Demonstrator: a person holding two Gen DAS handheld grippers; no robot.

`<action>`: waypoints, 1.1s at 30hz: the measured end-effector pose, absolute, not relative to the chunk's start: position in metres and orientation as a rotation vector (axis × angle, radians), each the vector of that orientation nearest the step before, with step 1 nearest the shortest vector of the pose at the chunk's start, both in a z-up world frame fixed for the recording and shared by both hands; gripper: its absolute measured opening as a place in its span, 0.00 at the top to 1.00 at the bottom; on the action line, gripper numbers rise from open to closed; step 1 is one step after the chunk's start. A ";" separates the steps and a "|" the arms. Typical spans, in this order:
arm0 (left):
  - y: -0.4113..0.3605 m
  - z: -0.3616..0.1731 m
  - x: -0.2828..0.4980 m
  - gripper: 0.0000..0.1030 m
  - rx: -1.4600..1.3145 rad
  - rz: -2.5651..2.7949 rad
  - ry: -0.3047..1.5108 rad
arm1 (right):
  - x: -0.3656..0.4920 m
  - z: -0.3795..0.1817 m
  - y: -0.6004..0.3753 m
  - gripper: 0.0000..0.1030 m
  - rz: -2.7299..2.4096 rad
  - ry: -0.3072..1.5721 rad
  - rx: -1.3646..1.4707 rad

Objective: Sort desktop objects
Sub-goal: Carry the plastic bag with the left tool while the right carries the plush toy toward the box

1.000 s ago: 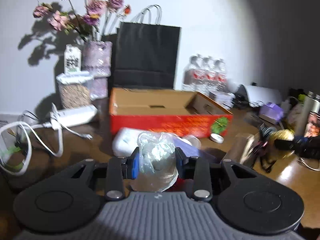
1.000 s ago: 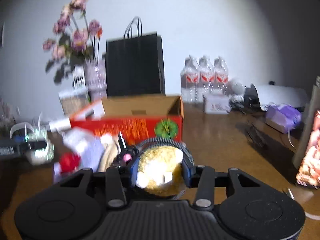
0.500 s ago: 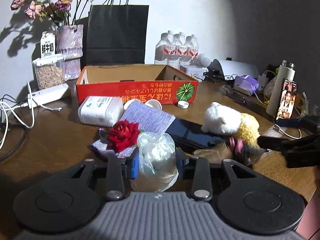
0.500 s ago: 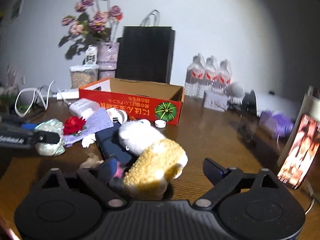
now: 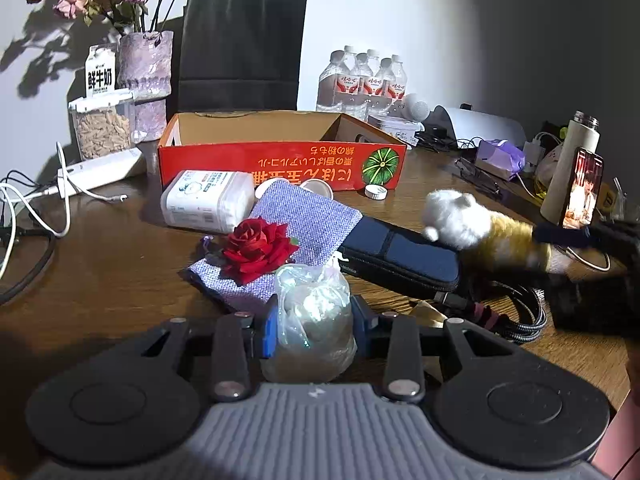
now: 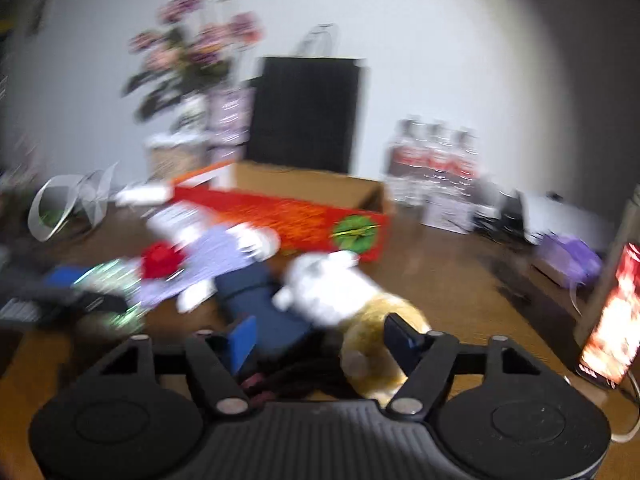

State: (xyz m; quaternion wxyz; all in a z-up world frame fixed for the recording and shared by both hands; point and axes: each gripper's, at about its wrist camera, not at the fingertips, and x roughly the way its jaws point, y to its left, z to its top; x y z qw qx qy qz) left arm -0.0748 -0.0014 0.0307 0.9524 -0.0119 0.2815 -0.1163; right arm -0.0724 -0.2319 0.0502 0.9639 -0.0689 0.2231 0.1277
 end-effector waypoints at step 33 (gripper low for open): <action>0.018 0.059 -0.028 0.65 -0.091 -0.156 0.558 | 0.018 0.040 -0.323 0.55 0.580 0.553 -0.020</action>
